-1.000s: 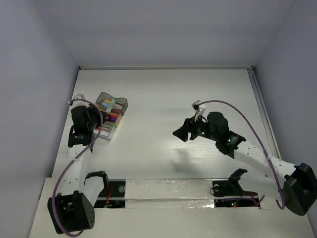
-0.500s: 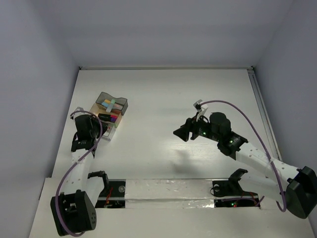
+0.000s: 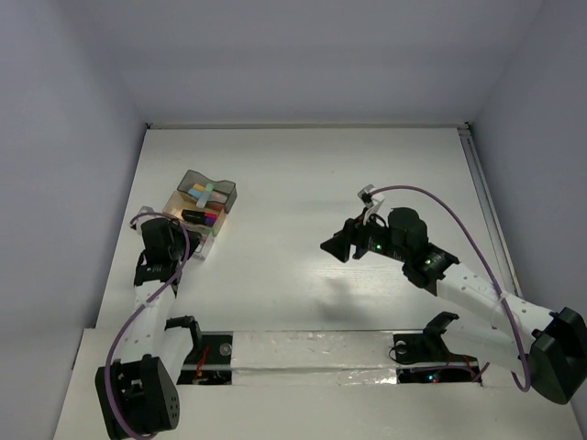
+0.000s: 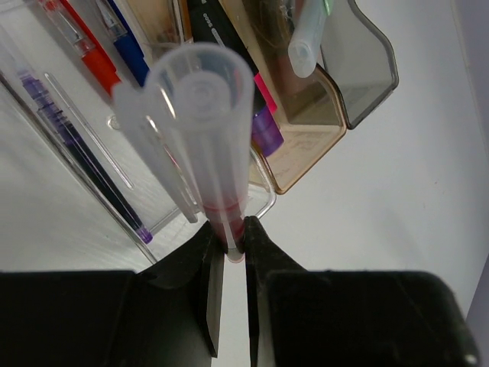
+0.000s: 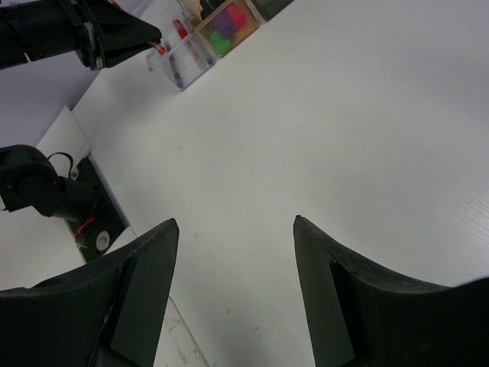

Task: Sort the stationery into containers
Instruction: Place the pen in the storage box.

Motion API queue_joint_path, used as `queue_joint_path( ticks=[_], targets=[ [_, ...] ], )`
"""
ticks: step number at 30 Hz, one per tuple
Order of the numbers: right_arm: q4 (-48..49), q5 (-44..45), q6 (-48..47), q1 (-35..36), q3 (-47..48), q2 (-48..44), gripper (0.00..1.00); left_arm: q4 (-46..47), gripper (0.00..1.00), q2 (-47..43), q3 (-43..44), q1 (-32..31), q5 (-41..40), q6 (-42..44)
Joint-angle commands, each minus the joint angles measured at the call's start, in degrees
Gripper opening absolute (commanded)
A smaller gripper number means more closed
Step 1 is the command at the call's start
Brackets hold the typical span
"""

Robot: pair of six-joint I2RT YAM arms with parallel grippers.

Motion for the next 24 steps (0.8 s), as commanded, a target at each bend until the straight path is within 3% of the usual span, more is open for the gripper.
queue_joint_path(
  ticks=[1, 5, 8, 14, 15, 20, 23, 24],
  targets=[
    [2.5, -1.4, -0.2, -0.1, -0.2, -0.3, 0.68, 2.1, 0.0, 0.2, 0.1, 0.4, -2.5, 1.1],
    [2.6, -1.4, -0.2, -0.1, -0.2, 0.0, 0.68, 2.4, 0.04, 0.9, -0.5, 0.4, -2.3, 1.2],
    [2.6, -1.3, -0.2, -0.1, -0.2, 0.1, 0.68, 3.9, 0.13, 1.6, -1.1, 0.4, -2.1, 0.9],
    [3.0, -1.6, -0.2, -0.1, -0.2, 0.9, 0.68, 4.2, 0.37, 0.5, -1.3, 0.4, -2.4, 1.0],
    [3.0, -1.6, -0.2, -0.1, -0.2, 0.9, 0.68, 3.6, 0.45, 0.4, -0.8, 0.4, -2.5, 1.3],
    [3.2, -1.0, -0.4, -0.1, -0.4, 0.5, 0.68, 2.4, 0.58, -1.9, 1.5, 0.4, -2.4, 2.3],
    [3.7, -1.1, -0.2, -0.1, -0.9, -0.7, 0.68, 0.1, 0.75, -4.6, 4.3, 0.4, -1.5, 3.7],
    [5.1, -1.2, 0.0, -0.1, -1.3, -1.9, 0.68, -0.8, 0.9, -5.4, 5.4, 0.4, -1.0, 4.3]
  ],
)
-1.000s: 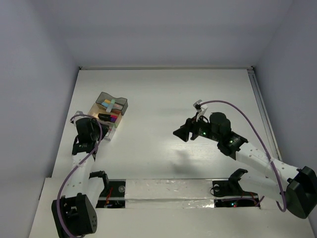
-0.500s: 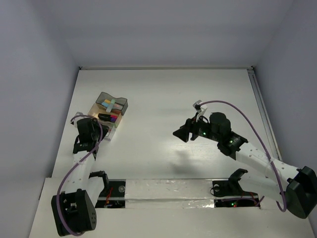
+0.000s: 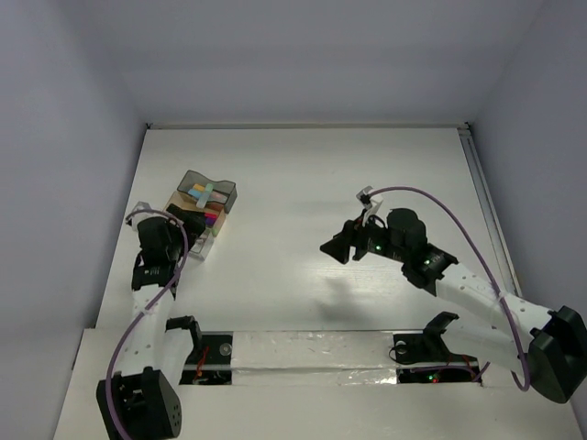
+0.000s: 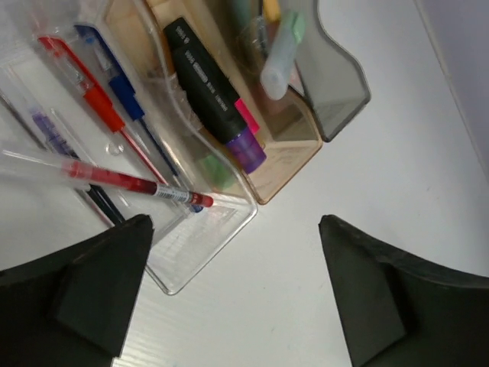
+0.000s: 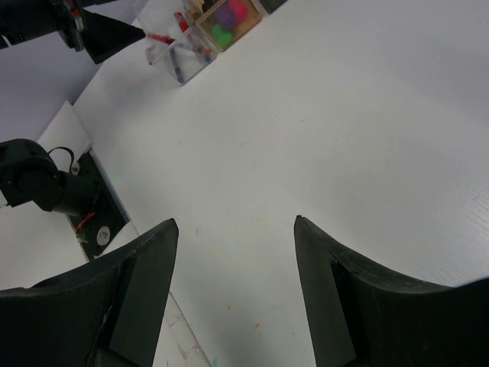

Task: Sort the stationery into containers
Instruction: Place the pen in the storage box, then reset both arms

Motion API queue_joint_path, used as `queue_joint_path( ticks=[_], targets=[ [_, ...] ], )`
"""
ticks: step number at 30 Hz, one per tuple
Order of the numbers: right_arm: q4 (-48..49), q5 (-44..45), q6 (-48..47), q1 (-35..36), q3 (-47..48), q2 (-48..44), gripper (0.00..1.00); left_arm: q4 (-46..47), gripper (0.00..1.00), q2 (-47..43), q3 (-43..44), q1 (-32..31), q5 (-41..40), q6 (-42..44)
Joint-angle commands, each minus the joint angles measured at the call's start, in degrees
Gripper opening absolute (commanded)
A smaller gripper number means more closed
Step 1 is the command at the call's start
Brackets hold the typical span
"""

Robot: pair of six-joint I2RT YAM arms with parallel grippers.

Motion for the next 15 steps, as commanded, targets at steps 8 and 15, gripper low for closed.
queue_joint_path(
  ticks=[8, 15],
  targets=[
    [5.8, 0.4, 0.2, -0.1, -1.0, -6.8, 0.69, -6.3, 0.99, -6.7, 20.9, 0.4, 3.8, 10.2],
    [3.3, 0.4, -1.1, -0.1, 0.4, -6.1, 0.61, -11.3, 0.99, -8.1, 15.5, 0.4, -3.9, 11.8]
  ],
)
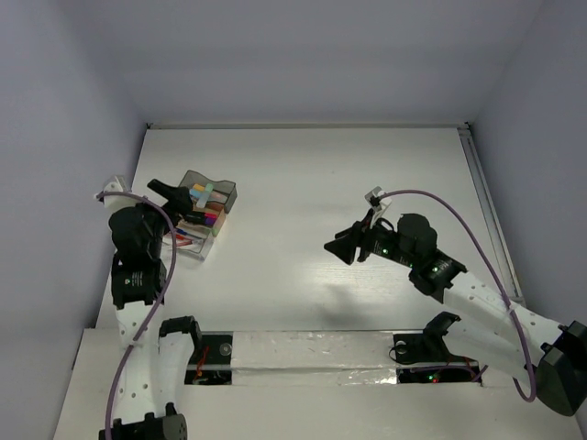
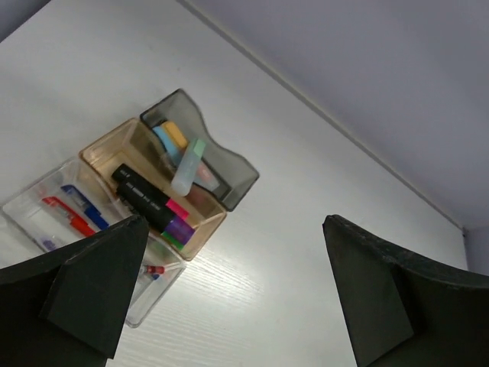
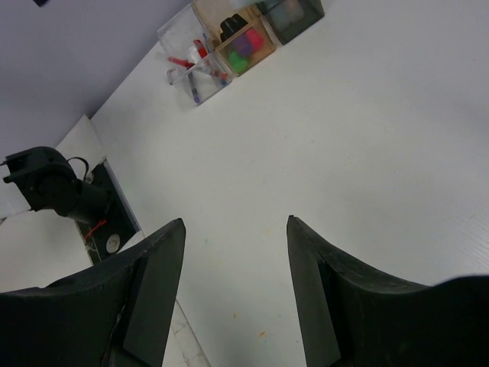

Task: Sort the stationery into containers
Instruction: Reset both arms

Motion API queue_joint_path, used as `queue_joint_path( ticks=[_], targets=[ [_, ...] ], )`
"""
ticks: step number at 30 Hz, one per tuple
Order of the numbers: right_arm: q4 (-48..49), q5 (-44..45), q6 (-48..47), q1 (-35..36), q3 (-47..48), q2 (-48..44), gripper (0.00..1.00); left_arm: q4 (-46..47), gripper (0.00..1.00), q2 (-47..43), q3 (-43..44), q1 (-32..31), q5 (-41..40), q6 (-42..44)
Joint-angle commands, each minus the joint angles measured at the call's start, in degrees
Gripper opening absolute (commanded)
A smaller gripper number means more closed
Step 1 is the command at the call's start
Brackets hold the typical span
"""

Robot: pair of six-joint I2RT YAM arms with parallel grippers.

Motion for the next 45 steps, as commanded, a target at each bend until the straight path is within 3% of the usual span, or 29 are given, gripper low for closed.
queue_joint_path(
  ticks=[1, 7, 17, 30, 45],
  targets=[
    [0.5, 0.7, -1.5, -0.1, 2.7, 0.0, 0.61, -3.3, 0.99, 0.1, -7.5, 0.4, -3.9, -0.3],
    [-1.5, 0.4, -2.8, -0.1, 2.6, 0.7, 0.62, 3.9, 0.99, 3.1, -16.0, 2.5, -7.3, -7.8],
    [0.7, -4.9, -1.4, -0.1, 2.8, 5.9, 0.62, 14.7, 0.99, 9.9, -21.6, 2.5, -11.0, -16.4],
    [0.8, -6.0, -1.6, -0.1, 2.8, 5.8, 0.62, 15.2, 0.99, 8.8, -22.6, 2.5, -19.5, -14.3],
    [0.5, -6.6, -1.9, -0.1, 2.7, 4.7, 0.62, 22.0, 0.99, 9.5, -23.4, 2.5, -18.5, -14.4]
  ],
)
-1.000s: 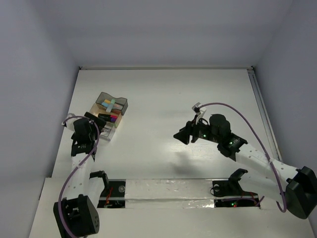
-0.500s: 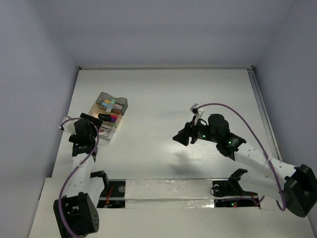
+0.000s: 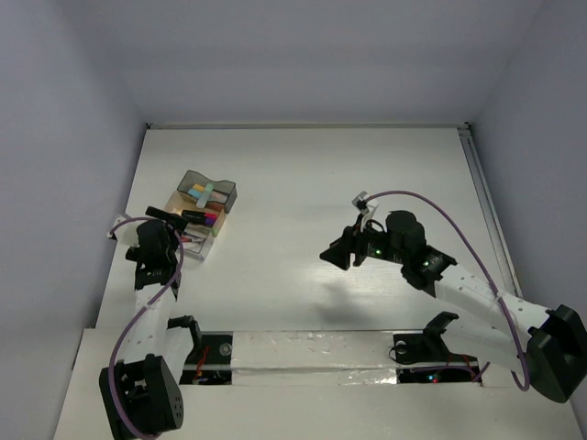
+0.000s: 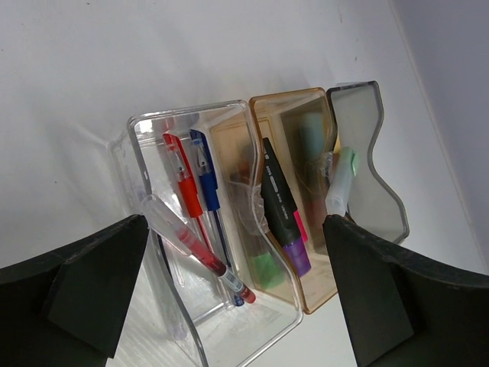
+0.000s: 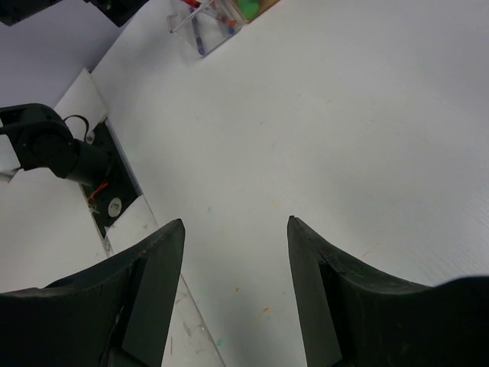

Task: Sort the stationery into containers
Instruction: Reset both arms

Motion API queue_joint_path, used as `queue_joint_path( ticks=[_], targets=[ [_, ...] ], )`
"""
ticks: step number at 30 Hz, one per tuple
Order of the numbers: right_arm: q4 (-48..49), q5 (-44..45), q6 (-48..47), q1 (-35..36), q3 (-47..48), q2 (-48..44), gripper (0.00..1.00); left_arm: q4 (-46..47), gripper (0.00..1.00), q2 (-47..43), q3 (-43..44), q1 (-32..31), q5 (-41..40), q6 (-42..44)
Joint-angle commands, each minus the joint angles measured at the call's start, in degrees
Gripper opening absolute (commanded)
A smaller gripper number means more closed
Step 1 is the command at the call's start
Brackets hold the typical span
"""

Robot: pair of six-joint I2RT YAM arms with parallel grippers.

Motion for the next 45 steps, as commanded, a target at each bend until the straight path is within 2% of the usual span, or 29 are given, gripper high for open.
queue_joint_path(
  ticks=[1, 9, 15, 22, 26, 28, 29, 30, 36, 39, 45],
  targets=[
    [2.1, -1.3, -0.5, -0.1, 2.0, -1.4, 0.62, 5.1, 0.99, 0.7, -0.6, 0.3, 0.2, 0.7],
    [2.3, -1.4, -0.6, -0.1, 1.8, -2.1, 0.62, 11.3, 0.99, 3.4, -0.3, 0.3, 2.3, 0.6],
    [2.4, -1.1, -0.6, -0.1, 1.8, -2.2, 0.62, 11.5, 0.99, 1.6, 2.8, -0.7, 4.1, 2.6],
    [6.4, 0.7, -0.3, -0.1, -1.0, -8.4, 0.62, 8.0, 0.99, -4.7, 12.0, -10.6, 6.8, 8.2],
    [7.2, 8.1, -0.1, -0.1, -3.5, -15.1, 0.64, 7.0, 0.99, -8.4, 17.7, -16.8, 9.8, 12.7],
    [6.7, 12.2, 0.0, -0.1, -4.2, -18.2, 0.64, 7.0, 0.99, -9.4, 19.1, -17.3, 12.0, 13.7],
    [6.1, 16.4, 0.0, -0.1, -4.3, -21.4, 0.69, 7.1, 0.99, -10.4, 20.2, -17.3, 13.4, 14.2],
    [5.6, 18.6, -0.2, -0.1, -4.3, -22.8, 0.99, 7.2, 0.99, -11.0, 20.9, -17.3, 16.7, 15.1],
    [-0.6, 32.5, -2.3, -0.1, -0.1, -28.8, 1.0, 4.9, 0.99, -12.4, 26.3, -17.3, 25.8, 17.7],
    [-0.6, 36.5, -3.5, -0.1, 1.0, -31.4, 1.0, 4.6, 0.99, -13.9, 29.0, -17.3, 29.0, 18.8],
    [-0.6, 42.0, -5.9, -0.1, 3.5, -35.3, 1.0, 5.1, 0.99, -19.2, 29.0, -17.3, 30.5, 22.5]
  ],
)
